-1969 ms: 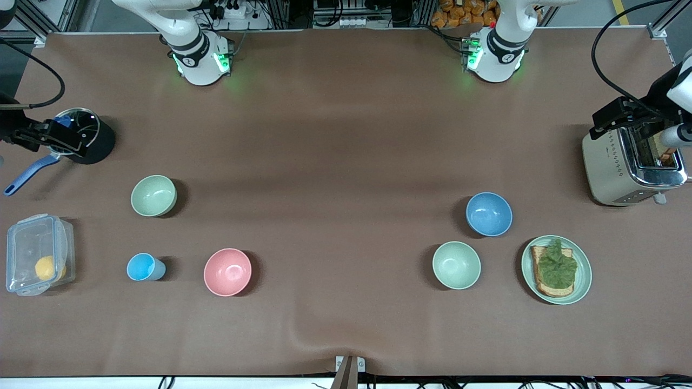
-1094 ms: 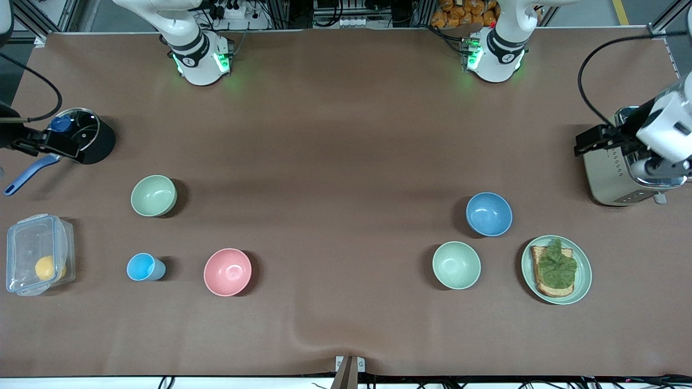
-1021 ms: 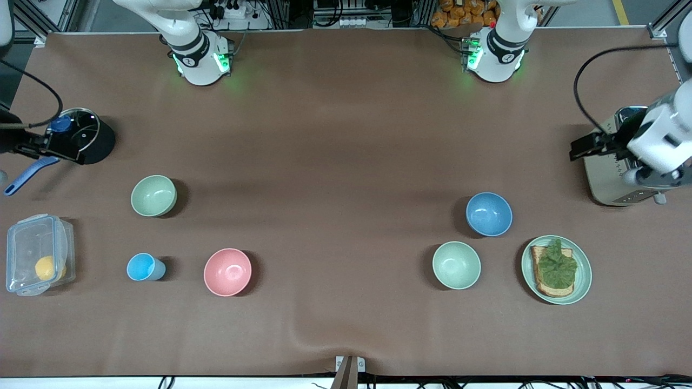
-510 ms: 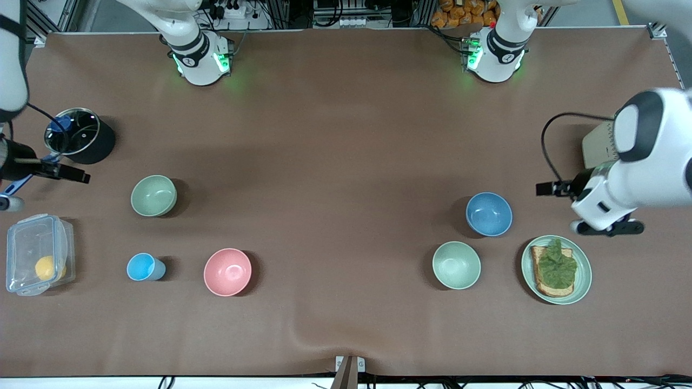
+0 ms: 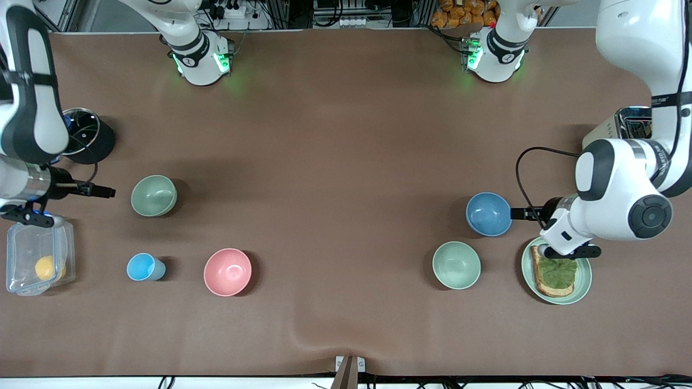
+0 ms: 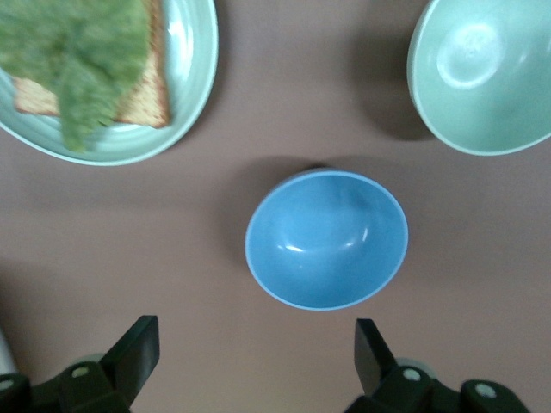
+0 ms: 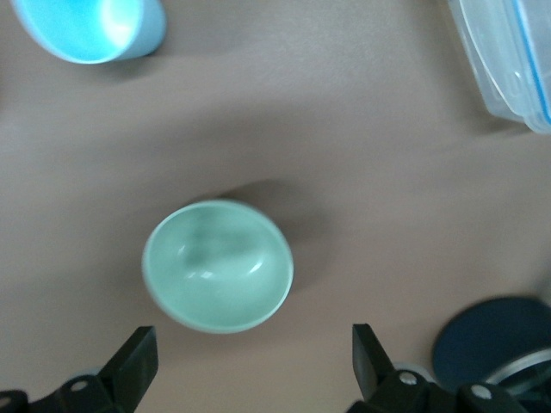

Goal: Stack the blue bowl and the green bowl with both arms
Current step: 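Grasp the blue bowl with the left gripper while the right gripper grasps the green bowl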

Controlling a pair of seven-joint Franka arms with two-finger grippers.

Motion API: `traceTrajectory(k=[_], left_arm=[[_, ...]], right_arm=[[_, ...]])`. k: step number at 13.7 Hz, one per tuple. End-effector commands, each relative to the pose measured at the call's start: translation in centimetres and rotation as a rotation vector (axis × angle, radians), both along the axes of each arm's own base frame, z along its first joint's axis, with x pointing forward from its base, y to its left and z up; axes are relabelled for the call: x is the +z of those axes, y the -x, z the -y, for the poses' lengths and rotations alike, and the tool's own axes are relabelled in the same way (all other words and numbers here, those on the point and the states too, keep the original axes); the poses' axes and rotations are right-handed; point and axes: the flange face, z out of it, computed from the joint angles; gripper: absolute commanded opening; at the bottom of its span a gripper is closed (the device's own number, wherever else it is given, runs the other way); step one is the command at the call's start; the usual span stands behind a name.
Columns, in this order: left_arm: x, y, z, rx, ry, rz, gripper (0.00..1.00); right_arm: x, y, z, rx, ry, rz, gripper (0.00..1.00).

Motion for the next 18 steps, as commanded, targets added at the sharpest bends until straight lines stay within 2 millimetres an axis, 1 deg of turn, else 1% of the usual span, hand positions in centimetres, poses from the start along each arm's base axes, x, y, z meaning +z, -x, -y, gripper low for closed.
traceTrajectory(k=[1, 2, 4, 6, 7, 8, 9, 10, 11, 12, 13, 14, 15, 17, 18], left_arm=[[-2.6, 1.7, -0.3, 0.018, 0.024, -0.059, 1.00], [-3.6, 1.8, 0.0, 0.015, 0.024, -0.072, 1.00], [-5.4, 2.6, 0.3, 0.015, 0.018, -0.104, 1.00], [-6.4, 2.6, -0.1, 0.021, 0.017, -0.108, 1.00], [-6.7, 2.4, -0.2, 0.023, 0.017, -0.101, 1.00], [-6.9, 2.2, 0.0, 0.021, 0.017, -0.092, 1.00], [-7.2, 2.0, -0.2, 0.024, 0.014, -0.082, 1.00], [-8.0, 1.8, -0.3, 0.028, 0.014, -0.072, 1.00], [-9.1, 1.6, -0.3, 0.028, 0.011, -0.065, 1.00], [-10.3, 1.6, -0.1, 0.025, 0.008, -0.070, 1.00], [-11.0, 1.6, -0.1, 0.027, 0.006, -0.073, 1.00], [-12.3, 1.8, -0.1, 0.027, 0.004, -0.092, 1.00], [-13.6, 2.0, 0.0, 0.021, -0.001, -0.109, 1.00], [-15.1, 2.1, 0.0, 0.022, -0.005, -0.107, 1.00], [-15.4, 1.9, 0.1, 0.021, -0.007, -0.095, 1.00]], right_arm=[[-3.7, 1.8, 1.4, -0.005, -0.032, 0.003, 1.00], [-5.3, 2.5, 1.4, -0.036, -0.061, 0.005, 1.00], [-9.0, 4.3, 0.7, -0.054, -0.059, 0.038, 1.00], [-11.0, 5.0, 0.7, -0.058, -0.054, 0.043, 1.00], [-11.4, 5.1, 0.9, -0.056, -0.056, 0.039, 0.93], [-11.9, 5.1, 0.7, -0.053, -0.058, 0.032, 0.83], [-12.4, 5.4, 0.3, -0.048, -0.057, 0.031, 0.79], [-13.1, 5.8, 0.1, -0.048, -0.051, 0.042, 0.72], [-13.5, 6.1, 0.0, -0.047, -0.045, 0.056, 0.56], [-13.7, 6.3, -0.1, -0.046, -0.045, 0.058, 0.36], [-13.7, 6.3, -0.1, -0.048, -0.045, 0.058, 0.21], [-13.6, 6.3, -0.1, -0.049, -0.044, 0.059, 0.10], [-13.7, 6.3, -0.1, -0.048, -0.046, 0.055, 0.01], [-13.0, 6.0, -0.4, -0.046, -0.046, 0.056, 0.00], [-12.3, 5.7, -0.4, -0.048, -0.052, 0.042, 0.00]])
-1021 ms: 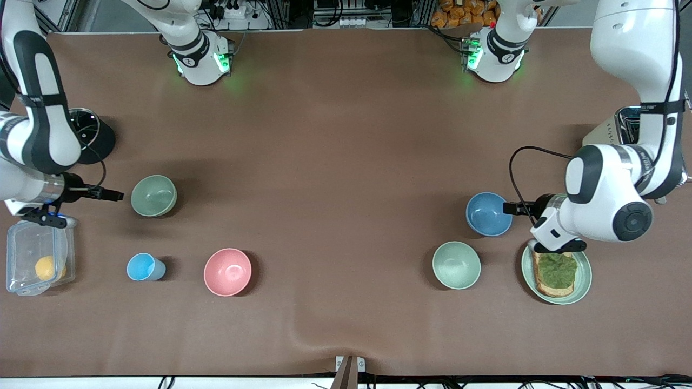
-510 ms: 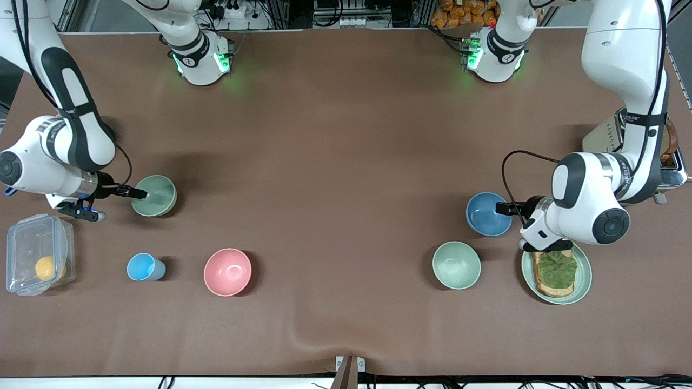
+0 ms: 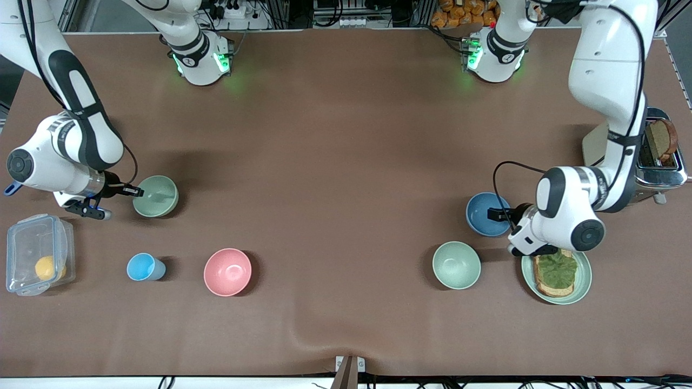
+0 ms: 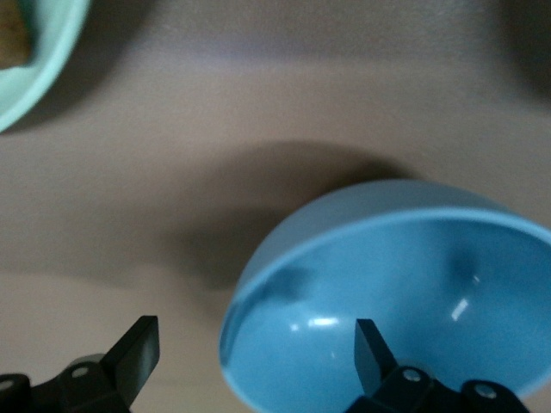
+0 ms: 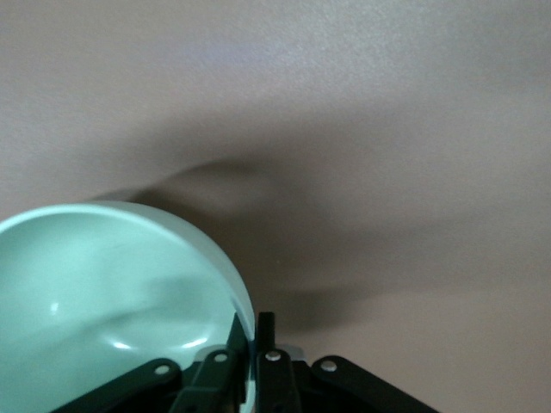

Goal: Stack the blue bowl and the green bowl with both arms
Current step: 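Grasp the blue bowl with the left gripper while the right gripper grasps the green bowl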

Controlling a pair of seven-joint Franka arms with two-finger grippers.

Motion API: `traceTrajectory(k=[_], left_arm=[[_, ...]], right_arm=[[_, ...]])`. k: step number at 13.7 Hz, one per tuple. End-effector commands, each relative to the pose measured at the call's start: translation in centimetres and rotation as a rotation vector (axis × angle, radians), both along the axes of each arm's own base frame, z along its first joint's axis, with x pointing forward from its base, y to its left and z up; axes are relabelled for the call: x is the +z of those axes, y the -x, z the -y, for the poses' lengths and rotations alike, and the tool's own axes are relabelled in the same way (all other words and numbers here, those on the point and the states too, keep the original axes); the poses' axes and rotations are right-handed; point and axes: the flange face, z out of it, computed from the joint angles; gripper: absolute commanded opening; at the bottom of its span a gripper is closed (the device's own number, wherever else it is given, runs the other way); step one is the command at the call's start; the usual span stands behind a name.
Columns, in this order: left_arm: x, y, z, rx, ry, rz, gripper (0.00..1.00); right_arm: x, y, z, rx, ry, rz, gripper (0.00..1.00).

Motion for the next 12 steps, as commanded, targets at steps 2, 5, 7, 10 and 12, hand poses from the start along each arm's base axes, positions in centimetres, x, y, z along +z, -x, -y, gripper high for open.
traceTrajectory(k=[2, 5, 7, 10, 12], left_arm=[[-0.3, -0.5, 0.3, 0.025, 0.009, 0.037, 0.27], [-0.2, -0.6, 0.7, 0.023, -0.009, 0.040, 0.00], [-0.2, -0.5, 0.8, 0.024, -0.010, 0.040, 0.00], [0.0, -0.6, 0.9, 0.023, -0.009, 0.043, 0.00], [0.8, -0.9, 0.8, 0.029, -0.004, 0.058, 0.00]], right_arm=[[3.3, -1.5, -0.8, -0.003, -0.040, -0.040, 0.00], [6.1, -2.5, -2.8, -0.038, -0.116, -0.022, 0.00], [7.7, -3.1, -5.2, -0.066, -0.122, -0.026, 0.00], [9.7, -4.0, -10.8, -0.146, -0.084, -0.031, 0.00], [10.8, -4.2, -15.1, -0.148, -0.069, -0.023, 0.00]])
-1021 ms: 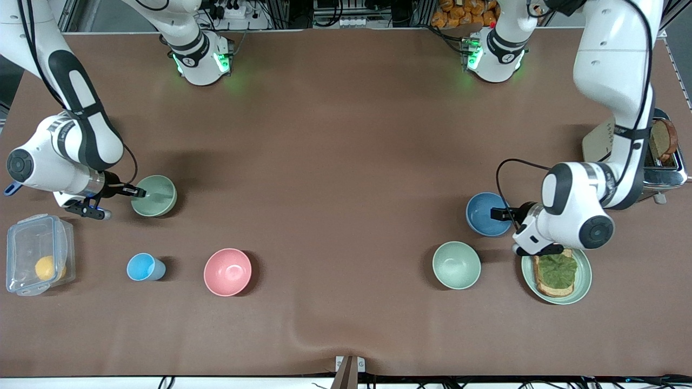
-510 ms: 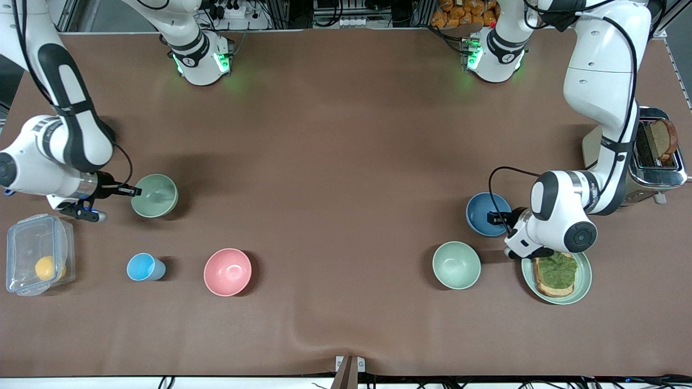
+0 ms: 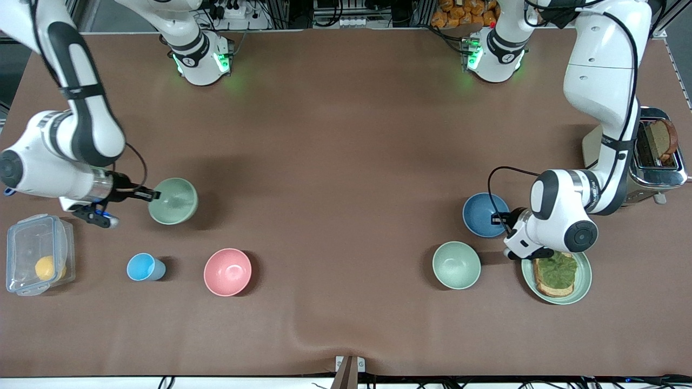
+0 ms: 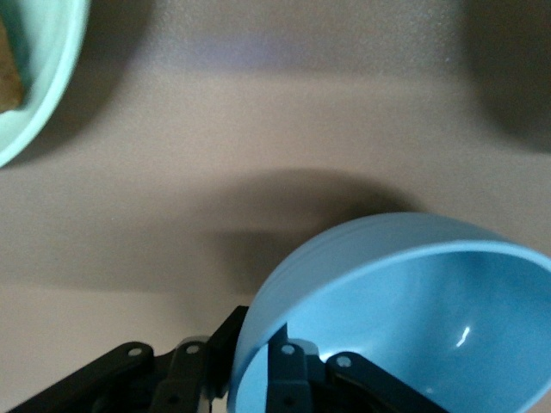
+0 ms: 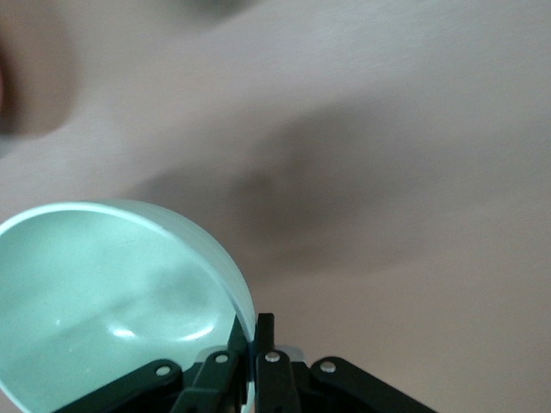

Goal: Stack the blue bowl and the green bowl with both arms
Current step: 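Slide the green bowl with the right gripper while the left gripper slides the blue bowl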

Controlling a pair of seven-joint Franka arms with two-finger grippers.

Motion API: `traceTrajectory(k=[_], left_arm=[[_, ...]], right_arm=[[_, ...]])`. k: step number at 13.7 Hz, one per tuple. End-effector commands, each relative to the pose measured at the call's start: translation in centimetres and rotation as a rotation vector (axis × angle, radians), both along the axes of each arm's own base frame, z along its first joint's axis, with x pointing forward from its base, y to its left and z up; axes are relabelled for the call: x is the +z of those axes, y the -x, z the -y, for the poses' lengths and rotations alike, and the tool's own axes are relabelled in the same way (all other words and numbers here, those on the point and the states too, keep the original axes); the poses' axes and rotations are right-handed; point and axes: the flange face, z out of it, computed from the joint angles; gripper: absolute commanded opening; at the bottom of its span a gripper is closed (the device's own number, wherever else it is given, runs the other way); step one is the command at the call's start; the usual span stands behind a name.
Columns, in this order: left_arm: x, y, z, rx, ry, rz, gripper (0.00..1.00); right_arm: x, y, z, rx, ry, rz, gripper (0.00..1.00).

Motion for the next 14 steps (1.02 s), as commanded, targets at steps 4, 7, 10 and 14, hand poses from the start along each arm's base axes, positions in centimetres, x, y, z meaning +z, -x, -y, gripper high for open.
traceTrajectory(k=[4, 7, 10, 14], left_arm=[[6.4, -0.4, 0.0, 0.034, 0.013, 0.072, 0.00], [11.1, 1.3, 1.2, 0.070, 0.012, 0.082, 0.00], [14.7, 4.2, 2.7, 0.058, 0.039, 0.079, 0.00], [17.5, 5.9, 4.9, 0.097, 0.141, 0.099, 0.00]], right_arm=[[3.3, -0.5, -12.7, -0.140, 0.052, 0.003, 0.00], [3.7, 0.2, -18.0, -0.192, 0.068, 0.011, 0.00], [3.9, 1.7, -24.6, -0.274, 0.081, 0.035, 0.00], [3.4, 4.8, -32.9, -0.330, 0.086, 0.054, 0.00]])
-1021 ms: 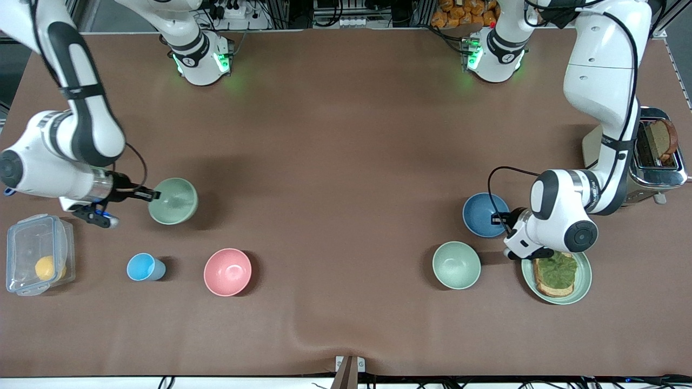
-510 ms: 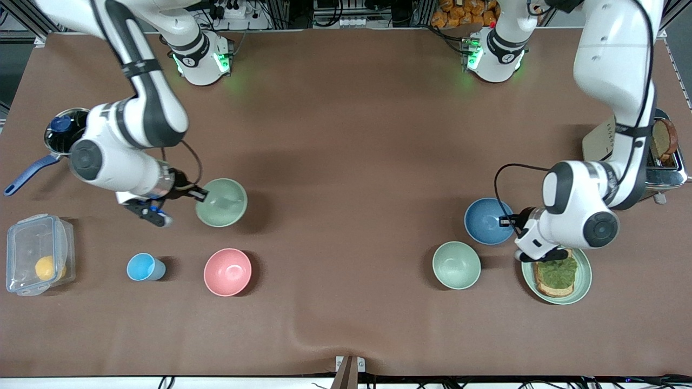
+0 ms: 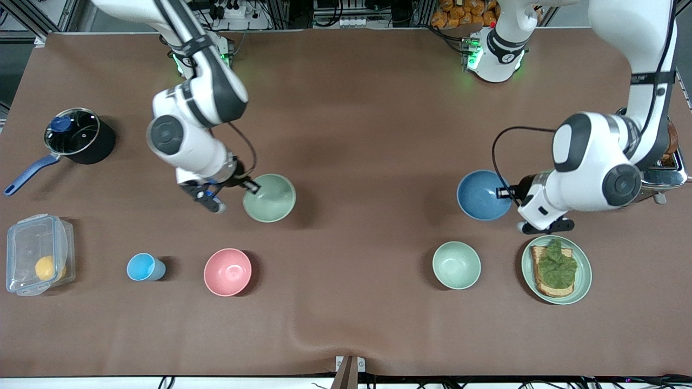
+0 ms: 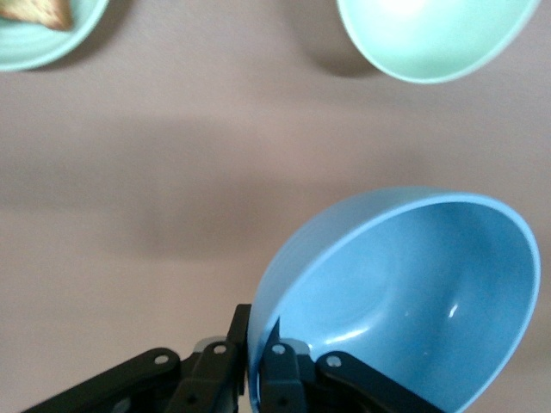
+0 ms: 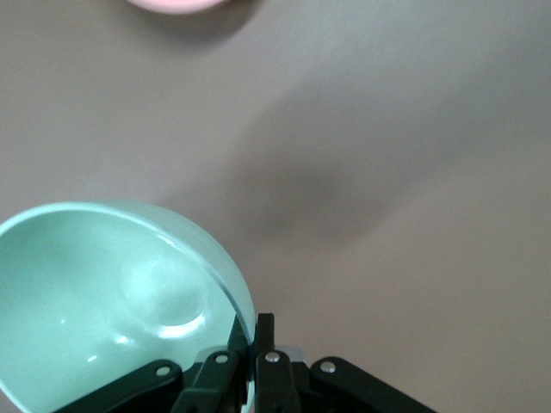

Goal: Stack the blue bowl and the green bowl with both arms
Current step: 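Slide the green bowl with the right gripper while the left gripper slides the blue bowl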

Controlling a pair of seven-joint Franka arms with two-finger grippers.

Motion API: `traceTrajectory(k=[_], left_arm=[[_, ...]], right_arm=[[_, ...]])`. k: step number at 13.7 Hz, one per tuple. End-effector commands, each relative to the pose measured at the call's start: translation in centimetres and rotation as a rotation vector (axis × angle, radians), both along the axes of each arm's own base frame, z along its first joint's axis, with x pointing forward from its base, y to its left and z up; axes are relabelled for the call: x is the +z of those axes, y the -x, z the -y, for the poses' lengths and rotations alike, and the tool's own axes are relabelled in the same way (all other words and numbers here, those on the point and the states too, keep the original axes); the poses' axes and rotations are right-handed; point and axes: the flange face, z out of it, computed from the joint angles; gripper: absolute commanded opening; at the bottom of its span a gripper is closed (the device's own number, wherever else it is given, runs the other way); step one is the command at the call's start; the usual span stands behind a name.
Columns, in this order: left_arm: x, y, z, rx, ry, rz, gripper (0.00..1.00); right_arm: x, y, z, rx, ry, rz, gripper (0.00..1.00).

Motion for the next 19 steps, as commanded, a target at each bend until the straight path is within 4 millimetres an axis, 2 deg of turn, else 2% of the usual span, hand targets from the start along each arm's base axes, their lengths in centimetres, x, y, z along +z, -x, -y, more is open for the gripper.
traceTrajectory(k=[1, 4, 6, 9, 13, 16, 19], left_arm=[[2.0, 1.9, 1.2, 0.035, 0.062, 0.016, 0.00], [3.0, 5.2, 1.2, 0.047, 0.070, 0.041, 0.00], [2.6, 6.5, 0.7, 0.070, 0.078, 0.052, 0.00], [2.3, 6.2, 0.4, 0.088, 0.088, 0.052, 0.00], [1.2, 5.9, -0.2, 0.099, 0.086, 0.031, 0.00], [1.0, 5.5, -0.1, 0.108, 0.096, 0.031, 0.00], [0.6, 5.3, -0.6, 0.115, 0.094, 0.025, 0.00]], right_arm=[[-0.6, 1.4, -4.6, -0.087, -0.009, 0.025, 0.00], [-0.6, 3.0, -7.6, -0.107, -0.013, 0.028, 0.00], [-2.0, 4.6, -10.6, -0.106, -0.015, 0.037, 0.00], [-6.4, 6.6, -14.3, -0.129, -0.005, 0.052, 0.00], [-7.6, 9.0, -17.6, -0.145, -0.021, 0.065, 0.00], [-11.2, 10.6, -19.0, -0.130, -0.006, 0.070, 0.00], [-12.1, 10.9, -19.1, -0.147, 0.006, 0.063, 0.00]])
